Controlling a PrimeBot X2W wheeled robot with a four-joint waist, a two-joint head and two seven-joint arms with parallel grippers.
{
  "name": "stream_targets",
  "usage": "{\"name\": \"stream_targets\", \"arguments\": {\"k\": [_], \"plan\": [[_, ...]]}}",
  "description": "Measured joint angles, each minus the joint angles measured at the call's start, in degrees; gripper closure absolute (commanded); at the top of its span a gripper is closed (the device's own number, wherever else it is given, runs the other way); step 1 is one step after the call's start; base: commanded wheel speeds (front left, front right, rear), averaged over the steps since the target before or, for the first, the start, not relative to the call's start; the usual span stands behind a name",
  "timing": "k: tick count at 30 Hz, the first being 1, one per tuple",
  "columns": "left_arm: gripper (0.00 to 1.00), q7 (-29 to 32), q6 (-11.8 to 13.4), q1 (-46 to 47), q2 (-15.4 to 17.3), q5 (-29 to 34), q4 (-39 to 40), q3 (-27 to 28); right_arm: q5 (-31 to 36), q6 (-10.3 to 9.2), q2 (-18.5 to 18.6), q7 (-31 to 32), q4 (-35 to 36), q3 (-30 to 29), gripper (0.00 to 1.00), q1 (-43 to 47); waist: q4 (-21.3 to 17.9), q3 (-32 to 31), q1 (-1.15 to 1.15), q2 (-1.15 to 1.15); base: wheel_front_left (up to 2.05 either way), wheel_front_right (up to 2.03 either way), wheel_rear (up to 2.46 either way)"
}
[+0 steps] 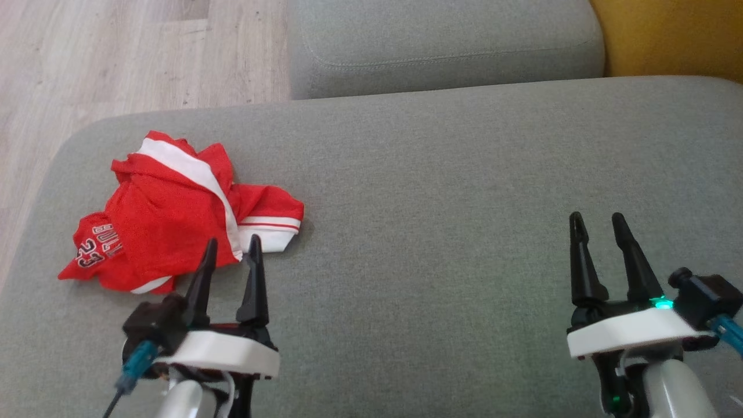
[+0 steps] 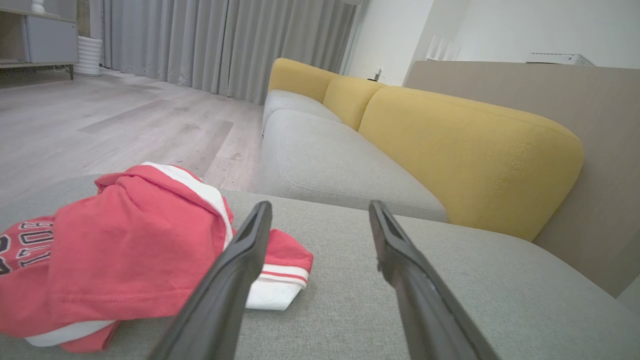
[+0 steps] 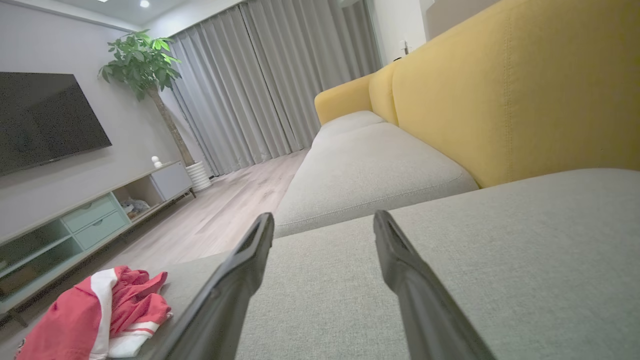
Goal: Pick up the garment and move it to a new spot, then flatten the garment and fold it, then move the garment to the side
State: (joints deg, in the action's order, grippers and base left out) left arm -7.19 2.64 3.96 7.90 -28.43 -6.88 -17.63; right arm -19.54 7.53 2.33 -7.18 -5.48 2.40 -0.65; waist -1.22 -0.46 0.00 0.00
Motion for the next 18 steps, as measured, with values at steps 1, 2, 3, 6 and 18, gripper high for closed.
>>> {"name": "stream_targets", "arguments": {"k": [1, 2, 3, 6, 18], "plan": [[0.0, -0.19, 0.63, 0.36, 0.19, 0.44, -0.12, -0.63, 0.87, 0.0, 0.01, -0.15, 0.09, 0.15, 0.0, -0.01, 0.01, -0.06, 0.0, 0.0, 0.0, 0.0, 0.0], [0.0, -0.4, 1.02, 0.54, 0.21, 0.66, -0.38, -0.92, 1.78, 0.0, 0.01, -0.23, 0.2, 0.36, 0.0, -0.01, 0.03, -0.15, 0.0, 0.0, 0.0, 0.0, 0.0], [0.0, -0.54, 1.29, 0.53, 0.3, 1.05, -0.76, -1.25, 2.69, 0.0, 0.01, -0.49, 0.27, 0.49, 0.0, 0.0, 0.03, -0.23, 0.0, 0.0, 0.0, 0.0, 0.0], [0.0, -0.98, 2.08, 0.53, 1.15, 3.3, -2.14, -3.02, 5.3, 0.0, 0.01, -0.99, 0.43, 0.59, 0.0, 0.0, -0.05, -0.36, 0.0, 0.0, 0.0, 0.0, 0.0], [0.0, -2.57, 5.73, 3.42, 3.87, 12.47, -4.27, -10.42, 16.19, 0.0, 0.04, -2.67, 0.65, 1.43, 0.0, -0.01, -0.45, -0.45, 0.0, 0.0, 0.0, 0.0, 0.0]]}}
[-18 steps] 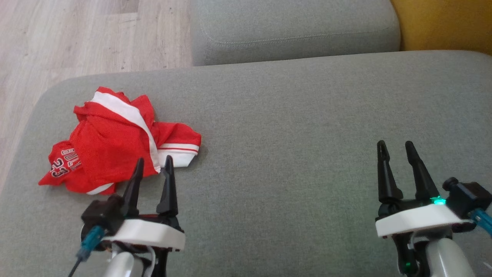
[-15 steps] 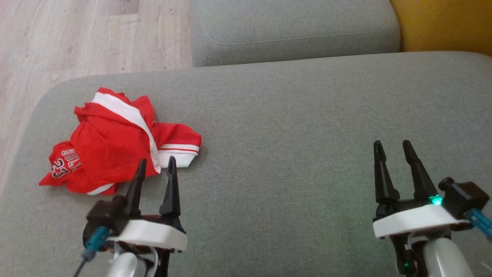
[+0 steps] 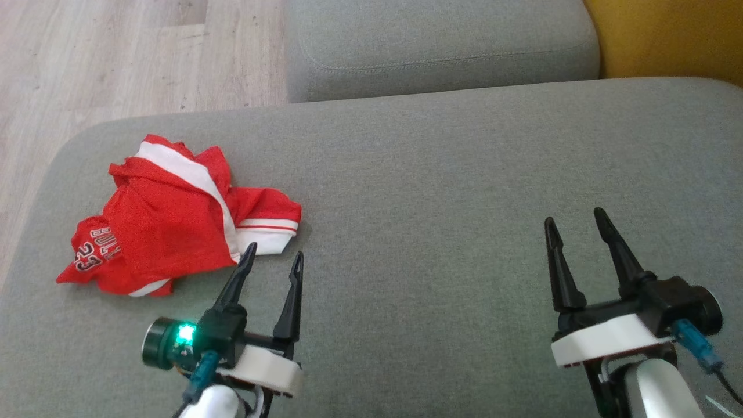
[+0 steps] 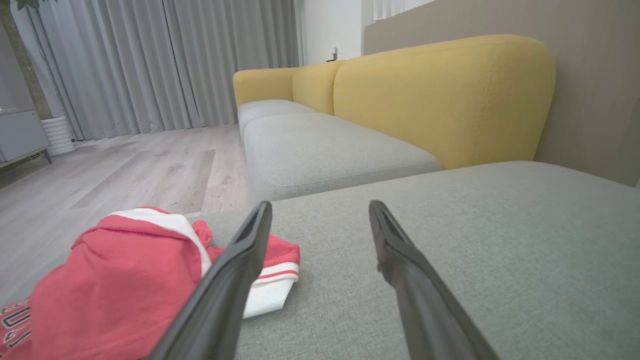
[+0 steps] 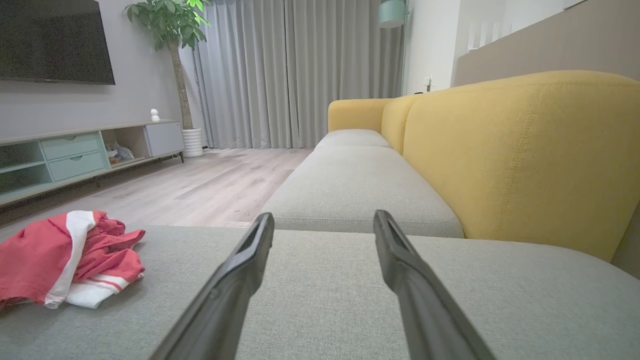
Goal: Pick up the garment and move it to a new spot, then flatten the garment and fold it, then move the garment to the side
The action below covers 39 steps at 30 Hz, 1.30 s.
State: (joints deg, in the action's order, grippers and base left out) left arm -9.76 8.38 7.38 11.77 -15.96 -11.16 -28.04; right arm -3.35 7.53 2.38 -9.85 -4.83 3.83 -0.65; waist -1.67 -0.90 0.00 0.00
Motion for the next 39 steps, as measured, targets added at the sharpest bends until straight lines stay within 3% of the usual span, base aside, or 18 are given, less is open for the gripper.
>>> {"name": "stream_targets", "arguments": {"k": [5, 10, 13, 19, 26, 39], "plan": [[0.0, -1.13, 1.23, 0.46, 0.2, 1.32, -0.64, -1.54, 4.08, 0.0, 0.0, -0.85, 0.02, 0.18, 0.0, -0.01, -0.05, 0.15, 0.0, 0.0, 0.0, 0.0, 0.0], [0.0, -1.93, 1.04, 0.42, -0.91, -1.58, 0.83, 0.56, 3.03, 0.0, 0.01, -1.91, 0.37, 0.13, 0.0, -0.01, 0.02, 0.17, 0.0, 0.0, 0.0, 0.0, 0.0], [0.0, -2.44, -0.16, -0.13, -2.23, -3.41, 1.27, 3.35, 0.12, 0.0, 0.01, -2.32, 0.37, -0.4, 0.0, 0.01, 0.11, 0.07, 0.0, 0.0, 0.0, 0.0, 0.0], [0.0, -3.49, -2.71, -2.57, -3.58, -1.27, -0.47, 6.33, -5.08, 0.0, 0.02, -3.31, -2.79, -0.75, 0.0, 0.09, 0.18, -0.28, 0.0, 0.0, 0.0, 0.0, 0.0], [0.0, -4.63, -6.32, -4.14, -6.35, 1.11, -5.36, 8.82, -6.0, 0.0, 0.03, -4.5, -8.21, 0.01, 0.0, 0.1, 0.15, -0.65, 0.0, 0.0, 0.0, 0.0, 0.0], [0.0, -4.68, -9.85, -4.15, -8.53, -0.04, -8.84, 13.24, -7.03, 0.0, 0.03, -4.52, -11.95, 0.3, 0.0, 0.02, -0.09, -0.72, 0.0, 0.0, 0.0, 0.0, 0.0]]}}
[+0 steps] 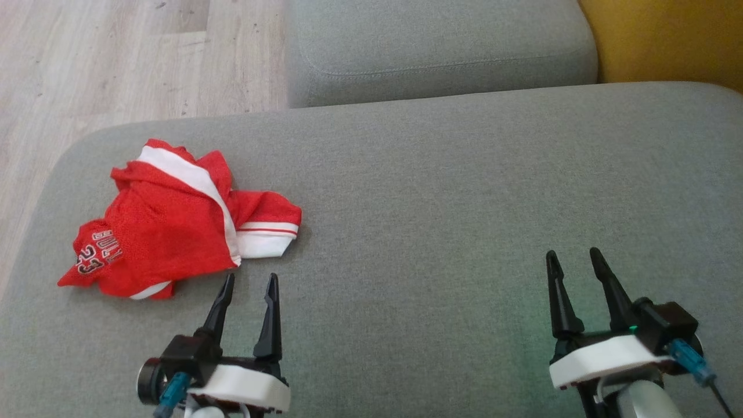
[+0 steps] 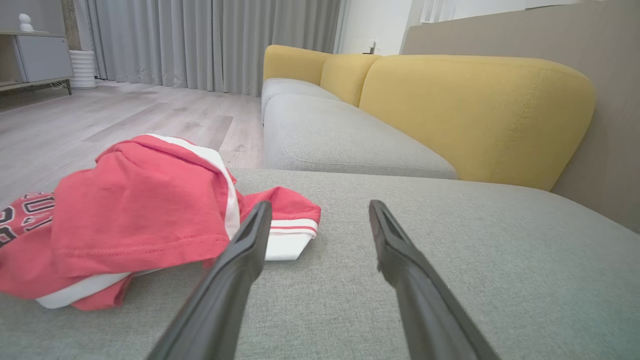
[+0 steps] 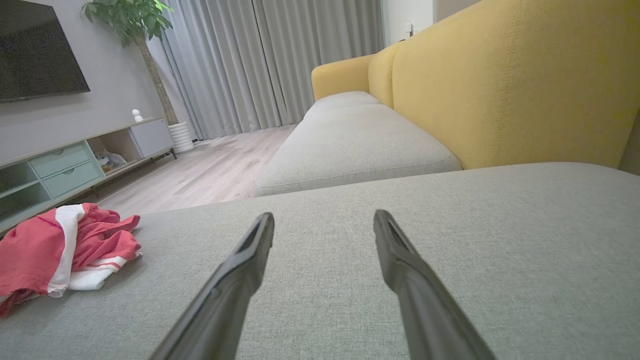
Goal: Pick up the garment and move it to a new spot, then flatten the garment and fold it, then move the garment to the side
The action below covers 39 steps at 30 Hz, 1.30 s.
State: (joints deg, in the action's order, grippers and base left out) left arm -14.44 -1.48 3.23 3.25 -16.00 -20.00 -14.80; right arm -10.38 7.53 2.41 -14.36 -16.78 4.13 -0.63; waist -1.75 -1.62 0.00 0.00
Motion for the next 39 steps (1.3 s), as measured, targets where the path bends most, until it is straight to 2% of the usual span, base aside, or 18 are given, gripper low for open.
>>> {"name": "stream_targets", "arguments": {"k": [8, 18, 28, 39], "plan": [[0.0, 0.0, -0.57, 0.02, -0.26, -0.13, -0.32, 0.29, -0.23, 0.0, 0.0, 0.0, -0.42, -0.07, 0.0, -0.01, 0.18, -0.12, 0.0, 0.0, 0.0, 0.0, 0.0], [0.0, 0.0, -0.59, 0.06, -0.31, -0.53, -0.74, 3.0, -0.83, 0.0, 0.01, 0.0, -0.41, 1.96, 0.0, 0.01, 3.23, -0.37, 0.0, 0.0, 0.0, 0.0, 0.0], [0.0, 0.0, -0.68, 0.0, -0.36, 0.97, -1.54, 5.77, -2.33, 0.0, 0.03, 0.0, -0.05, 5.2, 0.0, 0.18, 8.8, -1.31, 0.0, 0.0, 0.0, 0.0, 0.0], [0.0, 0.0, -1.1, -0.35, -0.31, 2.77, -2.09, 5.68, -3.77, 0.0, 0.04, 0.0, 0.07, 7.31, 0.0, 1.32, 16.93, -2.94, 0.0, 0.0, 0.0, 0.0, 0.0]]}}
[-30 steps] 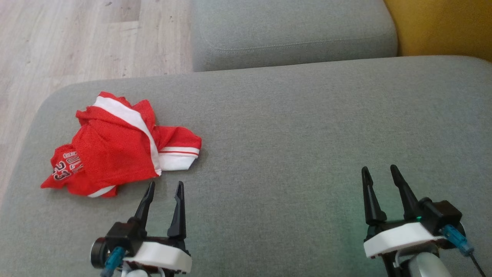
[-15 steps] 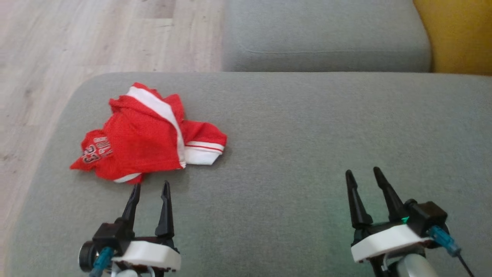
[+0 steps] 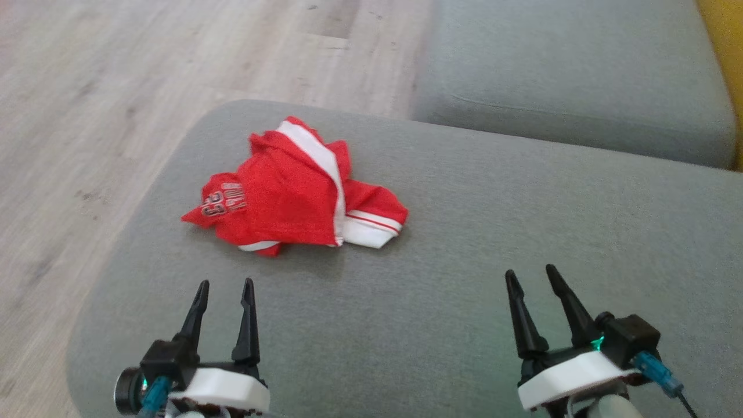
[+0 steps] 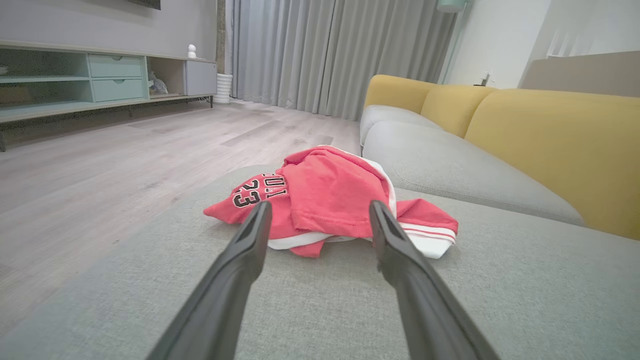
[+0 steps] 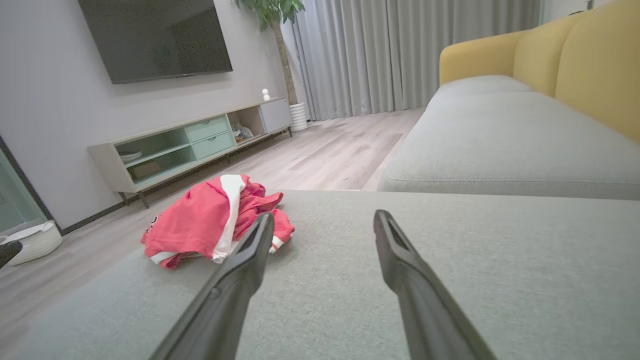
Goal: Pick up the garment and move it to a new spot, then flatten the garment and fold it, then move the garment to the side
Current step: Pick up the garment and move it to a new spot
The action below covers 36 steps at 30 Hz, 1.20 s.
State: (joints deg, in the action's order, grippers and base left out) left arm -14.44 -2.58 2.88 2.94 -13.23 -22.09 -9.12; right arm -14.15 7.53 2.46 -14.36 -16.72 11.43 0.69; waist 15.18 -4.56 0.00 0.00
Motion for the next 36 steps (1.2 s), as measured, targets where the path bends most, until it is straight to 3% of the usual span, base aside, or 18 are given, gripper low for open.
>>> {"name": "stream_targets", "arguments": {"k": [12, 23, 29, 34, 36], "plan": [[0.0, 0.0, -0.54, -2.09, 0.07, 1.14, -0.1, 0.12, -3.46, 0.0, -0.02, 0.0, 0.55, 1.64, 0.0, 0.31, 8.27, -1.14, 0.0, 0.0, 0.0, 0.0, 0.0], [0.0, 0.0, -2.07, -0.99, 0.55, 2.6, 0.58, -0.42, -3.34, 0.0, -0.01, 0.0, 1.81, 2.25, 0.0, 0.07, 7.9, 0.71, 0.0, 0.0, 0.0, 0.0, 0.0], [0.0, 4.38, -3.71, 12.76, 2.48, 2.71, -2.55, -3.31, -1.11, 0.0, 0.0, 0.0, 3.1, 2.27, 0.0, -0.77, 6.25, 4.7, 0.0, 0.0, 0.0, 0.0, 0.0], [0.0, 11.45, -4.58, 30.58, 6.94, 2.16, -7.45, -9.07, 0.23, 0.0, 0.1, 0.0, 3.74, 1.9, 0.0, -5.47, 3.54, 9.84, -0.02, 0.0, 0.0, 0.0, 0.0], [0.0, 15.04, -4.61, 35.96, 9.37, -1.04, -9.71, -13.26, 1.25, 0.0, 0.12, 0.0, 4.14, 2.24, 0.0, -6.77, 2.14, 11.93, -0.02, 0.0, 0.0, 0.0, 0.0]]}}
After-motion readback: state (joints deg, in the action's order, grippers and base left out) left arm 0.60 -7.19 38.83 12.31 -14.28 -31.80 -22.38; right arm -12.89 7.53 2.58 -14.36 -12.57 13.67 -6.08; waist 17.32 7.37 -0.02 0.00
